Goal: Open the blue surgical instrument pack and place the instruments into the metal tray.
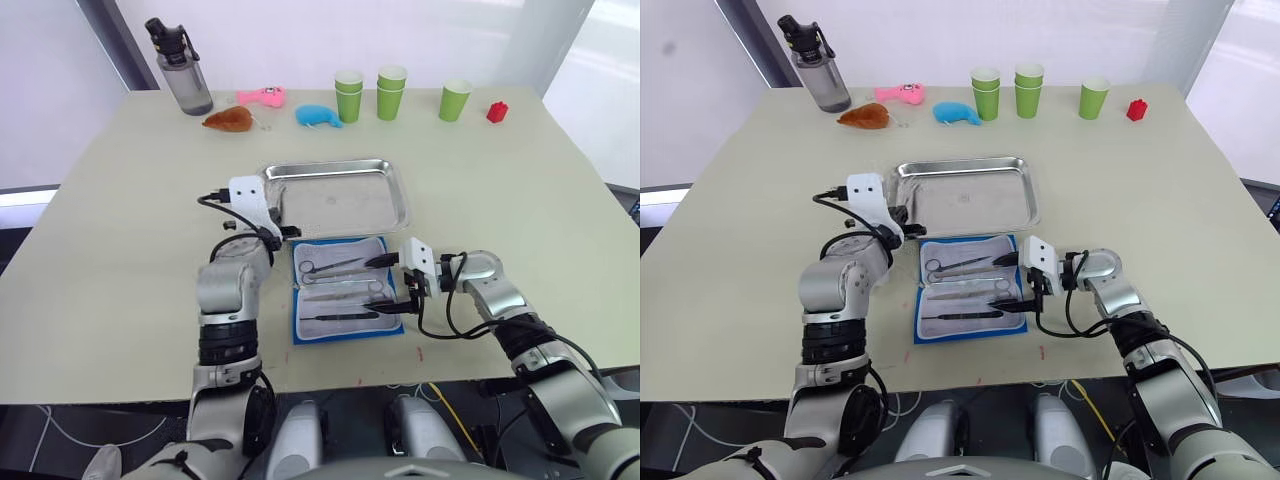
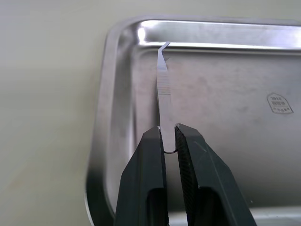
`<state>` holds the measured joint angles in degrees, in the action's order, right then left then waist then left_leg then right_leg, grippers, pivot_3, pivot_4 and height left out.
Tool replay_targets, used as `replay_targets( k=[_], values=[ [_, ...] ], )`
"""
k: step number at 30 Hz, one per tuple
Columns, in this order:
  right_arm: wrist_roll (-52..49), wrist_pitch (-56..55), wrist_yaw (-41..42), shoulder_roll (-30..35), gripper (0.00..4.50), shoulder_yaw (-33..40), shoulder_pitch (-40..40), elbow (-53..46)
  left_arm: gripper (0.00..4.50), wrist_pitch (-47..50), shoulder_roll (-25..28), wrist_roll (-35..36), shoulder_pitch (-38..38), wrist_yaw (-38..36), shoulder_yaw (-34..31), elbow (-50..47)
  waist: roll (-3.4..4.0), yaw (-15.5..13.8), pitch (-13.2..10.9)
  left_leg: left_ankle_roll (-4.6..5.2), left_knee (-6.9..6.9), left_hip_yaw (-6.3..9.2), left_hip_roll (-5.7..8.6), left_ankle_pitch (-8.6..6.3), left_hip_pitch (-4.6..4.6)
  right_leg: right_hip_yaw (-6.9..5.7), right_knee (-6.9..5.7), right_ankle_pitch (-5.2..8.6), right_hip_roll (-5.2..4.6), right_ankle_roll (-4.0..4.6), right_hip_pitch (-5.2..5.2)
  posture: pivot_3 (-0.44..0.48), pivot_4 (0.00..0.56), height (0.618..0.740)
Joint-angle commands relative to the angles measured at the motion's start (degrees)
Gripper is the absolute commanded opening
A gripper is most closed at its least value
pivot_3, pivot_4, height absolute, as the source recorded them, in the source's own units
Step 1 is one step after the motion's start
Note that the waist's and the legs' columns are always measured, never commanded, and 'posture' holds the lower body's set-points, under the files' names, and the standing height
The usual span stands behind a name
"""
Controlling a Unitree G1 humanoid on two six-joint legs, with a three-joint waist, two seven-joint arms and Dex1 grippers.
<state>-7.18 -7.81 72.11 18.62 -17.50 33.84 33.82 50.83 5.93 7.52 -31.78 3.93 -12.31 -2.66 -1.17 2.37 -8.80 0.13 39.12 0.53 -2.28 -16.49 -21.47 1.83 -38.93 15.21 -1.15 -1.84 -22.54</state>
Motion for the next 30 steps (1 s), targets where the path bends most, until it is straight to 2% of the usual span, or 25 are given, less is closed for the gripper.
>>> replay_targets(
  k=[1, 5, 6, 7, 8, 9, 14, 24, 30],
  values=[
    [4.5, 1.9, -0.6, 0.4, 4.5, -3.0, -2.7, 4.5, 0.07, 0.1, -0.6, 0.0, -0.6, 1.5, -0.7, -0.1, 0.0, 0.0, 0.0, 0.0, -0.01, 0.0, 0.0, 0.0, 0.0, 0.0, 0.0, 0.0, 0.0, 0.0, 0.0, 0.0, 0.15, 0.734],
    [4.4, 2.0, -0.6, 0.5, 4.5, -2.9, -2.7, 4.3, 0.07, 0.3, -1.2, 0.5, -0.4, 2.0, -1.5, 0.1, 0.0, 0.0, 0.0, -0.01, 0.0, -0.01, 0.0, 0.0, 0.0, 0.01, 0.0, 0.0, 0.0, 0.0, 0.0, 0.0, 0.15, 0.734],
    [4.4, 2.0, -0.6, 0.6, 4.5, -2.9, -2.8, 4.3, 0.95, 0.2, -1.1, 0.4, -0.4, 2.1, -1.3, 0.0, 0.0, 0.0, 0.0, -0.01, -0.01, -0.01, 0.0, 0.01, 0.0, 0.0, 0.0, 0.0, 0.0, 0.0, 0.0, 0.0, 0.15, 0.734],
    [4.4, 2.0, -0.6, 0.7, 4.5, -2.9, -2.8, 4.3, 1.32, 0.1, -1.0, 0.1, -0.4, 2.4, -1.2, 0.0, 0.0, 0.0, 0.0, -0.01, -0.01, 0.0, 0.0, 0.01, 0.0, 0.0, 0.0, 0.0, 0.0, 0.0, 0.0, 0.0, 0.15, 0.734],
    [4.4, 2.0, -0.6, 0.7, 4.5, -2.9, -2.8, 4.3, 1.95, 0.0, -1.0, 0.0, -0.4, 2.7, -1.2, 0.0, 0.0, 0.0, 0.0, -0.01, -0.01, 0.0, 0.0, 0.01, 0.0, 0.0, 0.0, 0.0, 0.0, 0.0, 0.0, 0.0, 0.15, 0.734],
    [4.5, 2.0, -0.6, 0.7, 4.5, -2.8, -2.8, 4.3, 2.18, 0.0, -1.0, -0.1, -0.4, 2.9, -1.1, 0.0, 0.0, 0.0, 0.0, -0.01, -0.01, 0.0, 0.0, 0.01, 0.0, 0.0, 0.0, 0.0, 0.0, 0.0, 0.0, 0.0, 0.15, 0.734],
    [4.5, 1.9, -0.7, 0.7, 4.5, -2.8, -2.8, 4.2, 4.42, -0.7, -0.8, 0.0, -0.7, 3.0, -0.4, -0.6, 0.0, 0.1, 0.0, -0.02, -0.03, -0.03, 0.0, 0.01, 0.02, 0.03, 0.01, 0.0, 0.0, 0.0, 0.0, 0.0, 0.15, 0.734],
    [4.5, 1.8, -1.0, 0.3, 4.5, -2.9, -2.7, 4.5, 4.42, -6.4, 5.6, 1.0, -0.4, -6.9, 4.7, -3.0, 0.0, 0.0, 0.0, -0.15, -0.1, -0.02, 0.0, 0.08, 0.03, 0.02, 0.03, 0.0, 0.02, 0.0, 0.0, 0.0, 0.15, 0.734],
    [4.5, 1.9, -1.1, 0.1, 4.5, -2.8, -2.7, 4.5, 4.42, -16.1, 14.7, 4.9, 2.5, -25.4, 8.0, -3.2, 0.0, 0.0, 0.0, -0.37, -0.44, -0.11, 0.01, 0.21, 0.2, 0.12, 0.08, 0.01, 0.02, 0.03, -0.01, 0.0, 0.15, 0.734]
  ],
)
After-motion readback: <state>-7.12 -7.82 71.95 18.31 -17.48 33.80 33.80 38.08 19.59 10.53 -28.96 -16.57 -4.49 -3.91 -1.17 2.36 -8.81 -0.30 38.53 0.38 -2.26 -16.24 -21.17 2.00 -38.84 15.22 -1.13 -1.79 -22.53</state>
